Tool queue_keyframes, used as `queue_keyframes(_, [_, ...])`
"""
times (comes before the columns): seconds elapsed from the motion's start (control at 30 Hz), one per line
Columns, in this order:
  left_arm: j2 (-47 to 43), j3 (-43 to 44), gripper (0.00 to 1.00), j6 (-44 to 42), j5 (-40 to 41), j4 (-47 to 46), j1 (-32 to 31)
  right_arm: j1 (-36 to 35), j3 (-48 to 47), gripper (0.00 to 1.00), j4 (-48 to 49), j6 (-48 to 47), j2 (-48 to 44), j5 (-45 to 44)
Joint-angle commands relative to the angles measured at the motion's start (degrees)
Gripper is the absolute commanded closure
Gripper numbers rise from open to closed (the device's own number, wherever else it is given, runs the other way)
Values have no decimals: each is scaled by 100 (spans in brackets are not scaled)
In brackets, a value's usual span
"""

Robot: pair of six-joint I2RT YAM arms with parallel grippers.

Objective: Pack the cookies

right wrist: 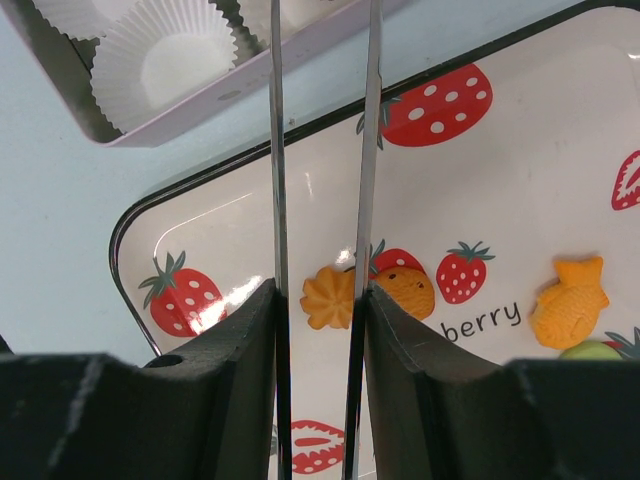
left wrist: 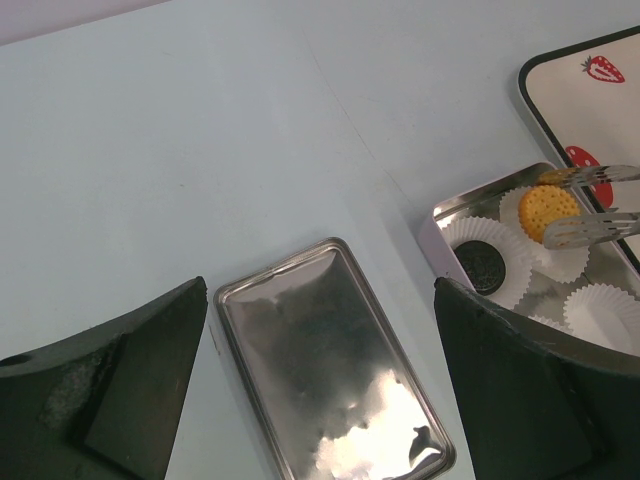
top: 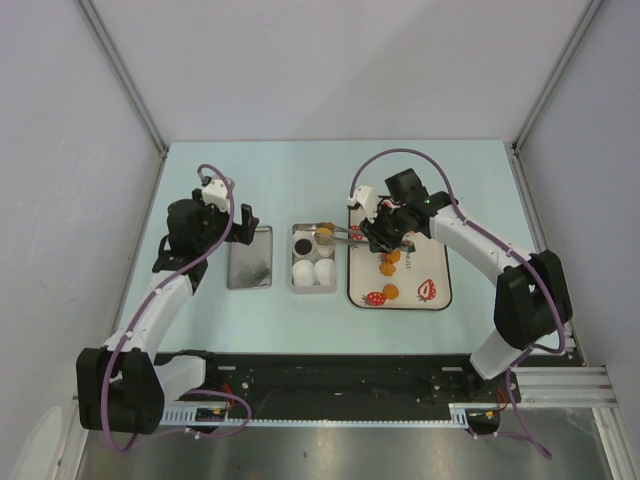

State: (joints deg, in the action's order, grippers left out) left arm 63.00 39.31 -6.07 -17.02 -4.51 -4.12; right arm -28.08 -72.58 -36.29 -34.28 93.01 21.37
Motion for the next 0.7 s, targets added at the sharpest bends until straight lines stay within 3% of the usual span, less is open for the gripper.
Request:
queue_keyframes(0.0, [-43, 121, 0, -79, -179, -76, -27, -40, -239, 67, -62, -43, -284, -71])
queue_keyframes(0.67, [-42, 130, 0, -70, -188, -67, -27, -31, -239, 53, -62, -35, -284, -97])
